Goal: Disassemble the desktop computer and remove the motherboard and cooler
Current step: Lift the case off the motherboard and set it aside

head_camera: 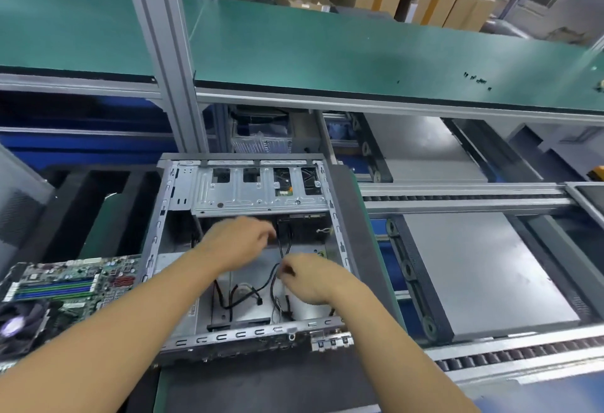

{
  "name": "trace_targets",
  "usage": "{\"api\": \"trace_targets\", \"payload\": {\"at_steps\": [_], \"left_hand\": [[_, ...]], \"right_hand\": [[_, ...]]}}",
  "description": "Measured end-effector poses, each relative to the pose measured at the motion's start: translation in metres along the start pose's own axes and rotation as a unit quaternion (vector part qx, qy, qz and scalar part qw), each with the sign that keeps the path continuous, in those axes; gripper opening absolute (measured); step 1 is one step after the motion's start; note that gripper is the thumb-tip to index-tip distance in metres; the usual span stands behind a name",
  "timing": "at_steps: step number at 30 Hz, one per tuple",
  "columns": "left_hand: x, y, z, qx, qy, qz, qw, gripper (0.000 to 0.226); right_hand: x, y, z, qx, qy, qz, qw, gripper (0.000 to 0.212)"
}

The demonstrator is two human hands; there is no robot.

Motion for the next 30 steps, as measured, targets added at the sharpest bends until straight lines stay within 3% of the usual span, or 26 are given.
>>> {"api": "trace_targets", "payload": {"at_steps": [3, 5, 6, 8, 10, 13, 17, 19, 21, 23, 26, 30], "left_hand": [[0.018, 0.006, -0.037, -0.241, -0.008, 0.013, 0.970, 0.020], [0.044, 0.008, -0.055, -0.316, 0.027, -0.067, 0.946, 0.026], [0.057, 0.008, -0.061, -0.308, 0.028, -0.138, 0.941, 0.038], [0.076, 0.007, -0.067, -0.254, -0.007, -0.249, 0.935, 0.059], [0.089, 0.004, -0.069, -0.212, -0.055, -0.302, 0.928, 0.069], [0.104, -0.001, -0.063, -0.164, -0.185, -0.347, 0.905, 0.075], [0.112, -0.011, -0.053, -0.171, -0.292, -0.320, 0.885, 0.074], [0.116, -0.013, -0.054, -0.196, -0.312, -0.335, 0.867, 0.064], [0.121, -0.012, -0.055, -0.186, -0.327, -0.355, 0.856, 0.052], [0.125, -0.013, -0.055, -0.167, -0.334, -0.357, 0.856, 0.048], [0.125, -0.020, -0.052, -0.145, -0.296, -0.333, 0.883, 0.046], [0.122, -0.028, -0.050, -0.150, -0.254, -0.298, 0.908, 0.036]], "right_hand": [[-0.002, -0.023, -0.007, -0.188, 0.016, 0.085, 0.978, 0.020], [0.001, -0.038, -0.007, -0.255, 0.033, 0.112, 0.960, 0.024], [0.004, -0.043, -0.006, -0.239, 0.067, 0.119, 0.961, 0.032], [0.016, -0.053, -0.001, -0.126, 0.160, 0.139, 0.969, 0.050], [0.030, -0.059, 0.006, -0.022, 0.238, 0.166, 0.957, 0.059], [0.046, -0.064, 0.018, 0.034, 0.283, 0.220, 0.933, 0.060], [0.053, -0.069, 0.035, 0.001, 0.201, 0.301, 0.932, 0.063], [0.050, -0.070, 0.044, -0.046, 0.103, 0.340, 0.934, 0.065], [0.050, -0.072, 0.055, -0.061, 0.086, 0.386, 0.916, 0.068], [0.054, -0.073, 0.064, -0.045, 0.137, 0.416, 0.898, 0.074], [0.061, -0.071, 0.075, -0.060, 0.273, 0.428, 0.859, 0.079], [0.075, -0.057, 0.087, -0.136, 0.430, 0.451, 0.770, 0.099]]}}
Point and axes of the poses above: each hand's wrist, its own y-axis towards the middle knuckle, its own z-axis out of the palm, x = y × z, the point moved 1 cm from there along y, towards the middle knuckle, and after that the axes turned 13 degrees about -y, right-handed, at the moved point
